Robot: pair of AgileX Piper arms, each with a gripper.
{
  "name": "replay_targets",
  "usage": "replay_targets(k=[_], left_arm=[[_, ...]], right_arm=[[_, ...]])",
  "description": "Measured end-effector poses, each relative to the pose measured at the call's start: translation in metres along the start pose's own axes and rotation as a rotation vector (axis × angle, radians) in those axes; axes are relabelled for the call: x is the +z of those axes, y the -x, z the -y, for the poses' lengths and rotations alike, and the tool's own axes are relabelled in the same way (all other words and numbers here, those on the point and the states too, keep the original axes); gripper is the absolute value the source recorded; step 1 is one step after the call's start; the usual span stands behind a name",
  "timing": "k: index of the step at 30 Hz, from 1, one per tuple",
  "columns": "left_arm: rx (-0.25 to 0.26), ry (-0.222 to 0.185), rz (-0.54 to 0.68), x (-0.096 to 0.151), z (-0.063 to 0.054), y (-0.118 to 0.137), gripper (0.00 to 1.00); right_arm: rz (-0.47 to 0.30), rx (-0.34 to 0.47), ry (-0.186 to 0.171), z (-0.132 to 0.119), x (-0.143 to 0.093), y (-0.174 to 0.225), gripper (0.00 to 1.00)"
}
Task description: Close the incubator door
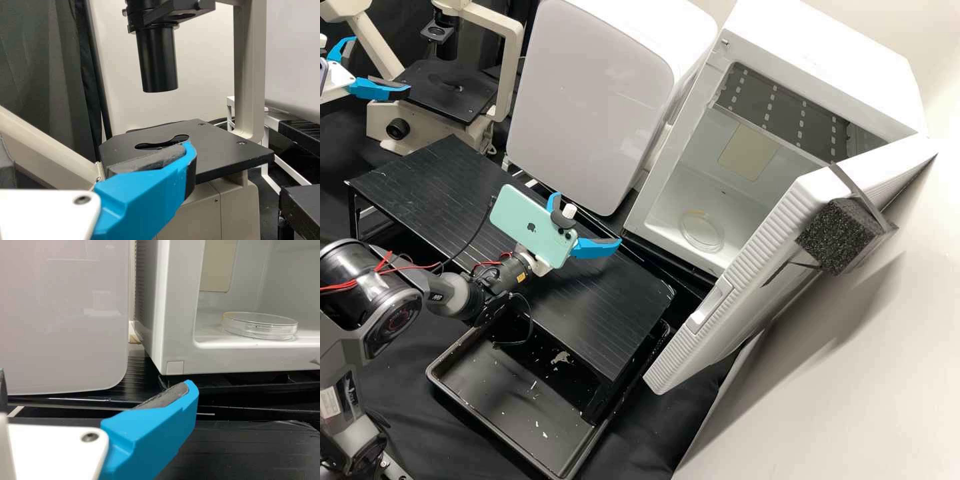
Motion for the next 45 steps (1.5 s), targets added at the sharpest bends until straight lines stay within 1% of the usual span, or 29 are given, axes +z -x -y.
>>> replay_targets(k=[9, 12, 14, 17, 18, 20, 23, 26, 27, 29, 33, 35, 40, 42, 45], left_arm=[[0.0, 0.0, 0.0, 0.0, 0.0, 0.0, 1.0], [0.0, 0.0, 0.0, 0.0, 0.0, 0.0, 1.0], [0.0, 0.0, 0.0, 0.0, 0.0, 0.0, 1.0], [0.0, 0.0, 0.0, 0.0, 0.0, 0.0, 1.0], [0.0, 0.0, 0.0, 0.0, 0.0, 0.0, 1.0], [0.0, 0.0, 0.0, 0.0, 0.0, 0.0, 1.0], [0.0, 0.0, 0.0, 0.0, 0.0, 0.0, 1.0], [0.0, 0.0, 0.0, 0.0, 0.0, 0.0, 1.0], [0.0, 0.0, 0.0, 0.0, 0.0, 0.0, 1.0], [0.0, 0.0, 0.0, 0.0, 0.0, 0.0, 1.0], [0.0, 0.0, 0.0, 0.0, 0.0, 0.0, 1.0], [0.0, 0.0, 0.0, 0.0, 0.0, 0.0, 1.0], [0.0, 0.0, 0.0, 0.0, 0.0, 0.0, 1.0], [0.0, 0.0, 0.0, 0.0, 0.0, 0.0, 1.0], [0.0, 0.0, 0.0, 0.0, 0.0, 0.0, 1.0]], right_arm=[[-0.003, 0.003, 0.0, 0.0, 0.0, 0.0, 1.0], [0.005, 0.011, 0.009, -0.002, 0.007, 0.01, 1.0], [0.016, 0.025, -0.001, -0.006, 0.014, 0.024, 1.0], [0.024, 0.093, -0.035, -0.019, 0.023, 0.048, 1.0], [0.02, 0.13, -0.049, -0.026, 0.025, 0.062, 1.0], [0.006, 0.199, -0.063, -0.036, 0.028, 0.081, 1.0], [-0.01, 0.311, -0.07, -0.051, 0.031, 0.11, 1.0], [-0.026, 0.393, -0.069, -0.061, 0.031, 0.133, 1.0], [-0.019, 0.419, -0.064, -0.065, 0.033, 0.139, 1.0], [-0.005, 0.453, -0.058, -0.07, 0.037, 0.149, 1.0], [0.049, 0.513, -0.062, -0.082, 0.049, 0.162, 1.0], [0.085, 0.551, -0.073, -0.09, 0.056, 0.167, 1.0], [0.172, 0.625, -0.086, -0.108, 0.075, 0.172, 1.0], [0.194, 0.642, -0.099, -0.114, 0.082, 0.171, 1.0], [0.206, 0.64, -0.106, -0.119, 0.088, 0.167, 1.0]])
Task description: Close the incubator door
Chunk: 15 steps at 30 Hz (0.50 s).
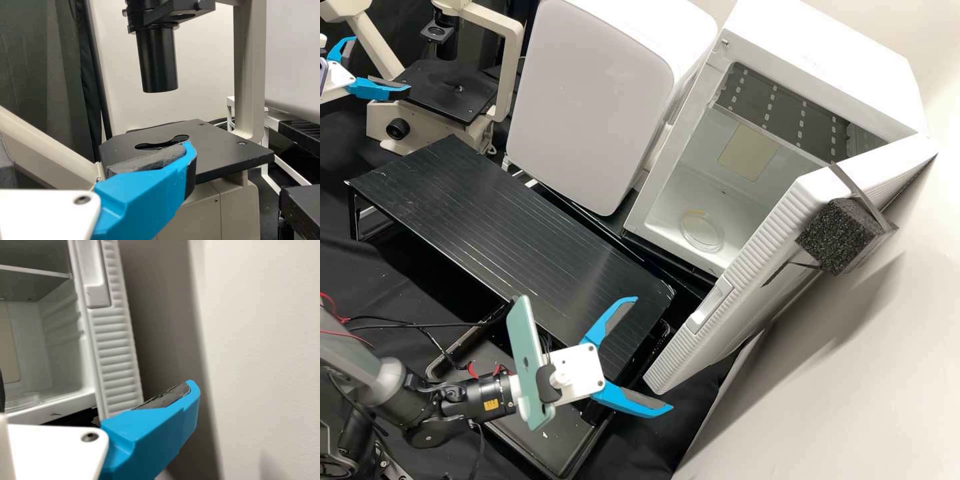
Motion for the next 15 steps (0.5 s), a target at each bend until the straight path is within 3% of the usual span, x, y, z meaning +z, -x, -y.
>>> replay_targets(k=[13, 15], left_arm=[[0.0, 0.0, 0.0, 0.0, 0.0, 0.0, 1.0], [0.0, 0.0, 0.0, 0.0, 0.0, 0.0, 1.0]], right_arm=[[0.001, -0.069, 0.071, 0.027, 0.004, -0.033, 1.0], [0.006, -0.074, 0.063, 0.029, 0.005, -0.035, 1.0]])
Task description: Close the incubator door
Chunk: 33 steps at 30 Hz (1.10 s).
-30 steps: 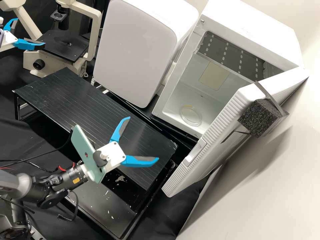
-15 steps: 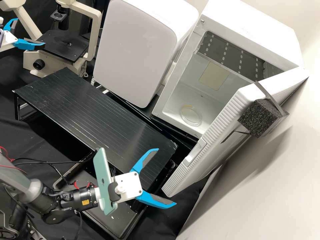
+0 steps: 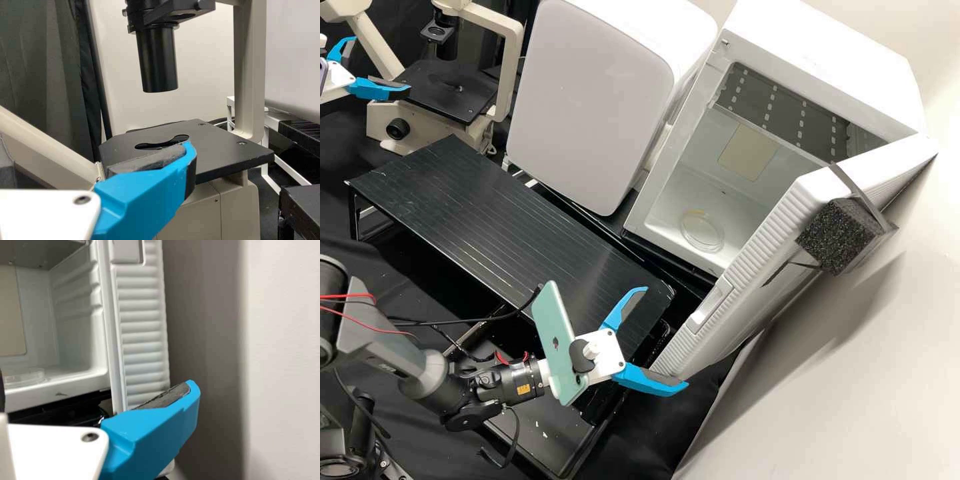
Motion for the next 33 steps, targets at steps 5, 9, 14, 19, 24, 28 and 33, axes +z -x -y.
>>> replay_targets(k=[5, 9, 14, 19, 24, 28, 33], left_arm=[[0.0, 0.0, 0.0, 0.0, 0.0, 0.0, 1.0], [0.0, 0.0, 0.0, 0.0, 0.0, 0.0, 1.0], [0.0, 0.0, 0.0, 0.0, 0.0, 0.0, 1.0], [0.0, 0.0, 0.0, 0.0, 0.0, 0.0, 1.0], [0.0, 0.0, 0.0, 0.0, 0.0, 0.0, 1.0], [0.0, 0.0, 0.0, 0.0, 0.0, 0.0, 1.0], [0.0, 0.0, 0.0, 0.0, 0.0, 0.0, 1.0]], right_arm=[[0.009, -0.001, -0.005, 0.001, 0.002, -0.002, 1.0], [0.004, 0.0, -0.004, 0.001, 0.001, -0.002, 1.0], [-0.001, -0.007, -0.014, 0.002, 0.0, -0.002, 1.0], [-0.007, -0.015, -0.045, 0.004, -0.001, -0.002, 1.0], [-0.032, -0.033, -0.091, 0.003, -0.007, 0.0, 1.0], [-0.059, -0.079, -0.128, 0.006, -0.013, 0.006, 1.0], [-0.109, -0.15, -0.179, 0.015, -0.027, 0.014, 1.0]])
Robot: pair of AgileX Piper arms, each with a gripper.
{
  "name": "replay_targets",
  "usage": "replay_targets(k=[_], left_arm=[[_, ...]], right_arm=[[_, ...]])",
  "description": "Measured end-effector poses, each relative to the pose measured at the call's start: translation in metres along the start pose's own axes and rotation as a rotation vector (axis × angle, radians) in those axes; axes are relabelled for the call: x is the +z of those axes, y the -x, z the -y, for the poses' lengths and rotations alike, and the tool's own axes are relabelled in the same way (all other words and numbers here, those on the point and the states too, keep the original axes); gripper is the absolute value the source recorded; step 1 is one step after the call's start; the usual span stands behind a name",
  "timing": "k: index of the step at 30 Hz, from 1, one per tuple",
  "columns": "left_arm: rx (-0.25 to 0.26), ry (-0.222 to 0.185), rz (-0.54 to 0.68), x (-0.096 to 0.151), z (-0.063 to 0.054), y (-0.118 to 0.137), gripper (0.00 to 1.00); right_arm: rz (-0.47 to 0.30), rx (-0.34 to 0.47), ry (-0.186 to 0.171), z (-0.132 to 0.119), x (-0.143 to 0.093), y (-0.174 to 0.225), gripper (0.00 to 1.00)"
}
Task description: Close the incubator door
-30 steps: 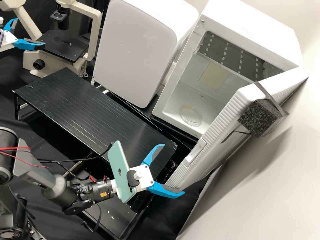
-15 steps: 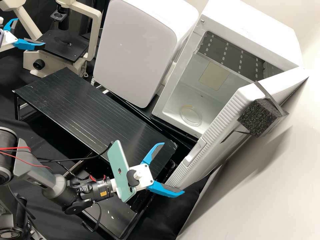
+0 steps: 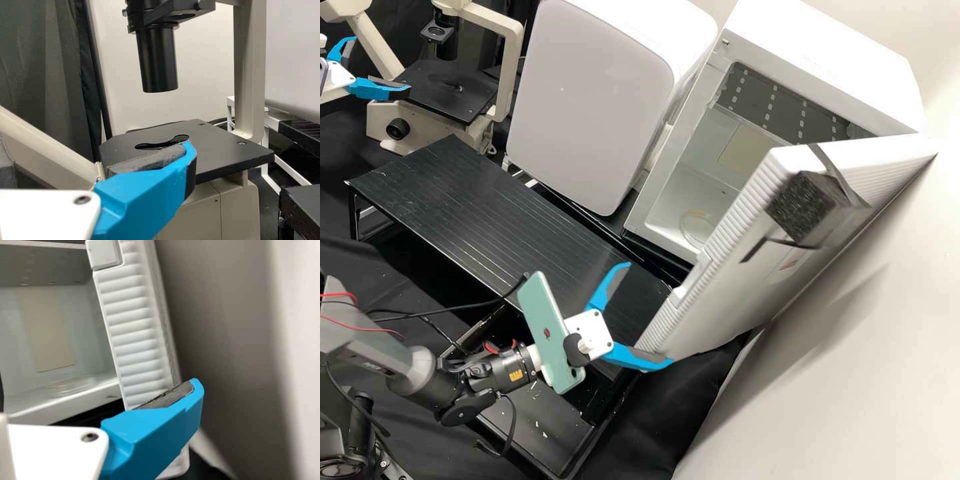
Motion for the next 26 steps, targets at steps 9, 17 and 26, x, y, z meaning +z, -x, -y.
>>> replay_targets(k=[9, 17, 26], left_arm=[[0.0, 0.0, 0.0, 0.0, 0.0, 0.0, 1.0], [0.0, 0.0, 0.0, 0.0, 0.0, 0.0, 1.0], [0.0, 0.0, 0.0, 0.0, 0.0, 0.0, 1.0]], right_arm=[[-0.19, -0.228, 0.013, 0.036, -0.035, 0.013, 1.0], [-0.231, -0.253, 0.019, 0.047, -0.042, 0.023, 1.0], [-0.2, -0.193, -0.036, 0.056, -0.044, 0.043, 1.0]])
